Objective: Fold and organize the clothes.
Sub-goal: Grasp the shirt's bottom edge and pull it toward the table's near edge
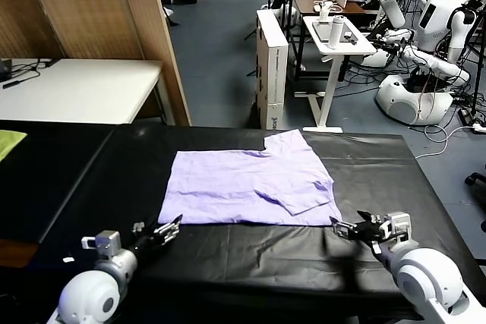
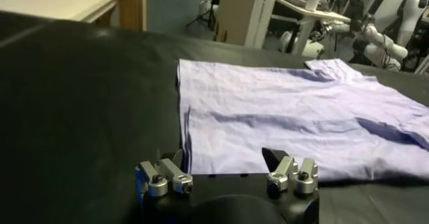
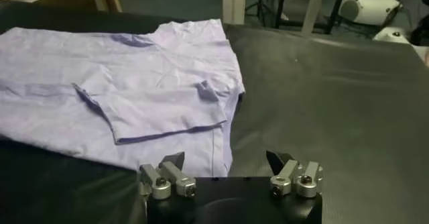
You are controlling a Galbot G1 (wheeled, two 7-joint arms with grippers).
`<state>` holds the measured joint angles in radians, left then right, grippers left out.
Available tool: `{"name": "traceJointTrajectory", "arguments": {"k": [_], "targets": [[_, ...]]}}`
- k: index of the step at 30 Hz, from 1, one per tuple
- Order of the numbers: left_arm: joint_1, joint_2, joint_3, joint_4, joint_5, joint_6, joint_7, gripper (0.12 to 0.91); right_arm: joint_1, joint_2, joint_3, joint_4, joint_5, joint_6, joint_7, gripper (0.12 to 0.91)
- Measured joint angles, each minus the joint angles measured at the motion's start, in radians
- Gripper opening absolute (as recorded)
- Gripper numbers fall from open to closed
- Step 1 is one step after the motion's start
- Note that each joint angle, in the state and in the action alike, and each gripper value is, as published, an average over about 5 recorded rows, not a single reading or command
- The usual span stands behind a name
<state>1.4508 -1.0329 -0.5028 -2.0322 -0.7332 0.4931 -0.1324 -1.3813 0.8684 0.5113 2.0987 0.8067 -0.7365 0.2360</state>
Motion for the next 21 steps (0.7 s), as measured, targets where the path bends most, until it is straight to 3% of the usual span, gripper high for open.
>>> {"name": "traceJointTrajectory", "arguments": {"k": [5,10,14,19,21], "targets": [[0.003,-0.007,0.003,0.01,0.001,0.0,0.001,0.903,0.0,0.011,-0.007,-0.01,-0.008,0.0,-0.008,0.677],[0.006,-0.01,0.006,0.014,0.004,-0.001,0.002,0.809,0.0,0.015,-0.008,-0.017,-0.01,0.0,-0.013,0.379],[0.01,-0.007,0.005,0.013,0.004,-0.002,0.002,0.59,-0.001,0.015,-0.009,-0.021,-0.011,0.0,-0.017,0.177],[0.016,-0.002,0.003,0.013,0.003,-0.002,0.002,0.26,-0.006,0.009,-0.008,-0.013,-0.003,0.0,-0.012,0.139],[0.02,0.001,0.001,0.01,0.001,-0.002,0.001,0.186,-0.013,0.001,-0.002,-0.003,0.011,0.0,-0.001,0.139]]}}
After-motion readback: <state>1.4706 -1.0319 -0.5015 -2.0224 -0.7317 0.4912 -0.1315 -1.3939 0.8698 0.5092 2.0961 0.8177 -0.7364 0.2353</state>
